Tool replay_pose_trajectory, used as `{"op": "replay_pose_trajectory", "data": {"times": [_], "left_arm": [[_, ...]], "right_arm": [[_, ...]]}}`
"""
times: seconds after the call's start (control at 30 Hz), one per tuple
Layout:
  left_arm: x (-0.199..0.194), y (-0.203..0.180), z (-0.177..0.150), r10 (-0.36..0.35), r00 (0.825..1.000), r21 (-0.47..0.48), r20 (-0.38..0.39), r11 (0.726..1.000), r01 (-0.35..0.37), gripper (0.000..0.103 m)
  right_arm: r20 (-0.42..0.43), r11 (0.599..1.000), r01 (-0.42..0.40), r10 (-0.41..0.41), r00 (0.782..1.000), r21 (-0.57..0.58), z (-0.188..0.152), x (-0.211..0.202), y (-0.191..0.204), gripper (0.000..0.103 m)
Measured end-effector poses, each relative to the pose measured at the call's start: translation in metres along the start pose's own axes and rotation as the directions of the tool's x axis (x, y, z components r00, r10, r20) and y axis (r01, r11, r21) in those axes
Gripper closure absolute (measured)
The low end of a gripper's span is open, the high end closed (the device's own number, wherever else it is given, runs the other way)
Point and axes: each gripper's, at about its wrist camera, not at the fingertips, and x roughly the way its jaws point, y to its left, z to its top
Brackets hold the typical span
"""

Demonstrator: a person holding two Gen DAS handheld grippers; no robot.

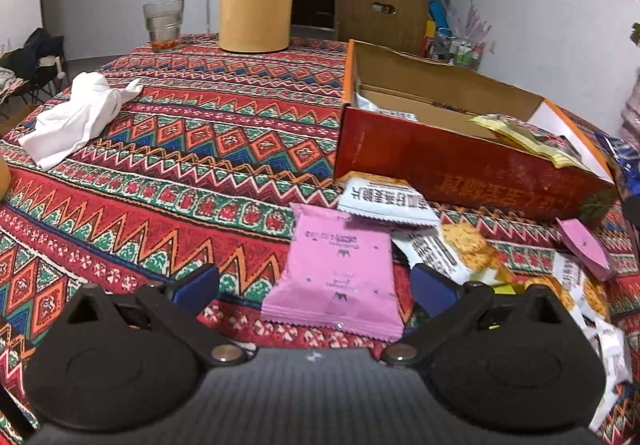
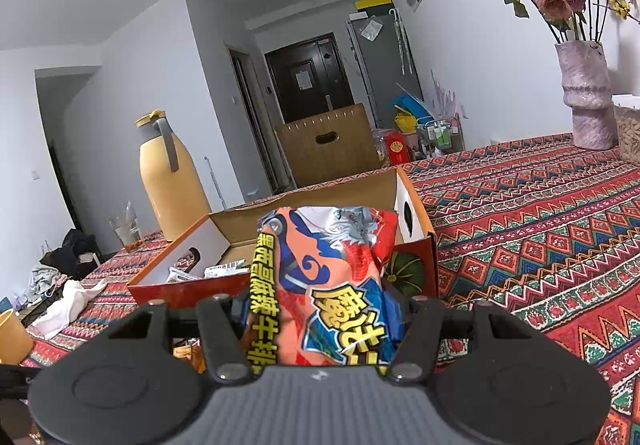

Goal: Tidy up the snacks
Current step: 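Lift the orange-and-blue bag with the right gripper toward the box, then grasp the pink packet with the left gripper while the right holds the orange bag above the box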

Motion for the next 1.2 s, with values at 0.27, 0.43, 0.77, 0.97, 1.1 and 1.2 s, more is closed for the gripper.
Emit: {"op": "replay_pose_trajectory", "data": {"times": [0.27,0.43,0.77,0.97,1.1,1.2], "left_arm": [[0.02,-0.018,0.007,0.069,0.997,0.047,-0.031,0.997,-0.067,0.005],[0.027,-0.025,0.004,0.08,0.996,0.069,-0.028,0.995,-0.078,0.017],[0.02,-0.027,0.001,0.064,0.998,0.077,0.008,0.995,-0.065,0.04],[0.014,-0.021,0.0,0.058,0.998,0.046,0.01,0.997,-0.058,0.04],[0.006,-0.021,-0.001,0.047,0.999,0.045,0.027,0.998,-0.048,0.04],[-0.001,-0.02,-0.001,0.041,0.998,0.045,0.043,0.998,-0.043,0.04]], "right_arm": [[0.008,1.0,-0.025,0.025,1.0,0.011,-0.002,-0.001,-0.003,0.046],[0.005,0.999,-0.037,0.037,0.999,0.01,-0.003,0.001,-0.005,0.046],[-0.002,0.999,-0.039,0.039,0.999,0.005,-0.005,0.004,-0.004,0.046],[0.004,0.999,-0.032,0.032,0.999,-0.004,-0.006,0.003,-0.002,0.046],[0.015,1.0,-0.027,0.028,1.0,-0.012,-0.008,0.0,0.0,0.046],[0.026,1.0,-0.025,0.025,0.999,-0.019,-0.009,-0.002,0.002,0.046]]}}
